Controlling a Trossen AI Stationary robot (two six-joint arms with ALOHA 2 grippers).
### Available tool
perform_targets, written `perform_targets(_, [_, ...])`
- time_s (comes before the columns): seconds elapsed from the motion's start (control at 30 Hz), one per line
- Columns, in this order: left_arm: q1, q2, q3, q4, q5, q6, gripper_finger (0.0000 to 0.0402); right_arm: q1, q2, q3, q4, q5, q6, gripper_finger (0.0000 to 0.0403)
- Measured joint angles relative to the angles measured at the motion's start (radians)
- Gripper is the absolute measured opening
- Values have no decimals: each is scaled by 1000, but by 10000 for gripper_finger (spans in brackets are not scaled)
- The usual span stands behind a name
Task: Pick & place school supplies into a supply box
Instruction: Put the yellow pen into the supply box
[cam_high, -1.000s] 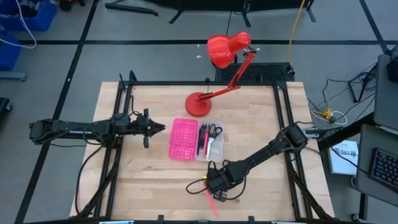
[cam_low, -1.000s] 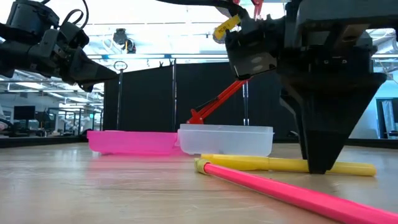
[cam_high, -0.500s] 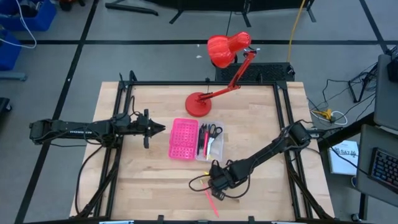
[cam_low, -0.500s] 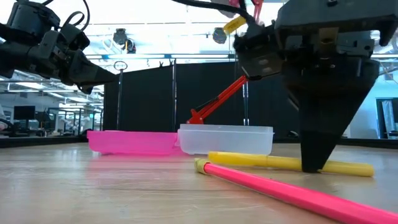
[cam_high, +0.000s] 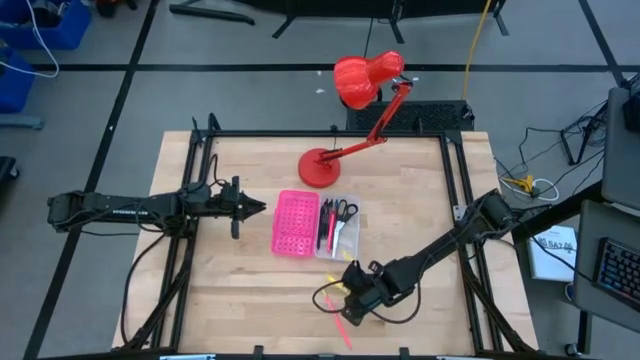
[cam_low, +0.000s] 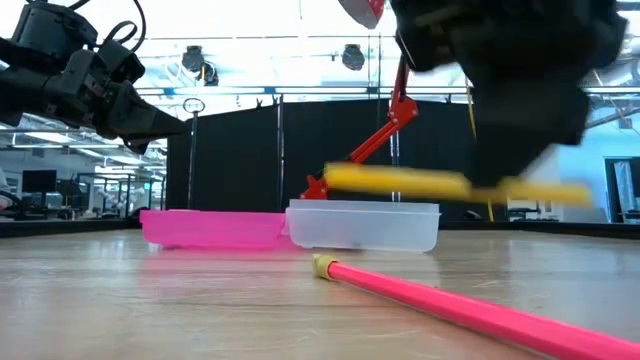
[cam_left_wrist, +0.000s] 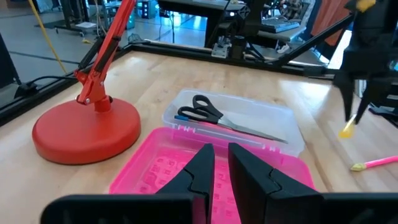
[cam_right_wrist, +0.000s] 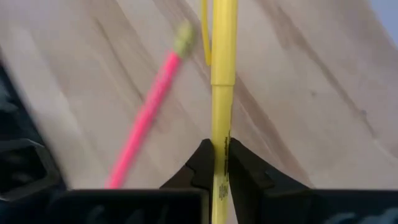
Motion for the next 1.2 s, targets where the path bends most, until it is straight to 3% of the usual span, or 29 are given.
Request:
perform_targets(0.23, [0,0,0,0,0,-3,56,-7,-78,1,56,56,21,19])
perform_targets(0.43, [0,0,0,0,0,-9,56,-79,-168,4,49,197,74,19])
perform_targets(0.77, [0,0,0,-16,-3,-2,56,-207,-226,5,76,166,78,19])
perform_targets(0.93, [0,0,0,-10,-10,33,56,-246,-221,2,74,171,189,21])
perform_targets(1.07, [0,0,0,-16,-10,54,56,-265,-222,-52,95,287,347,20])
perform_targets(1.2, [0,0,0,-40,-10,85,56,-297,-221,-148,146,314,489,19])
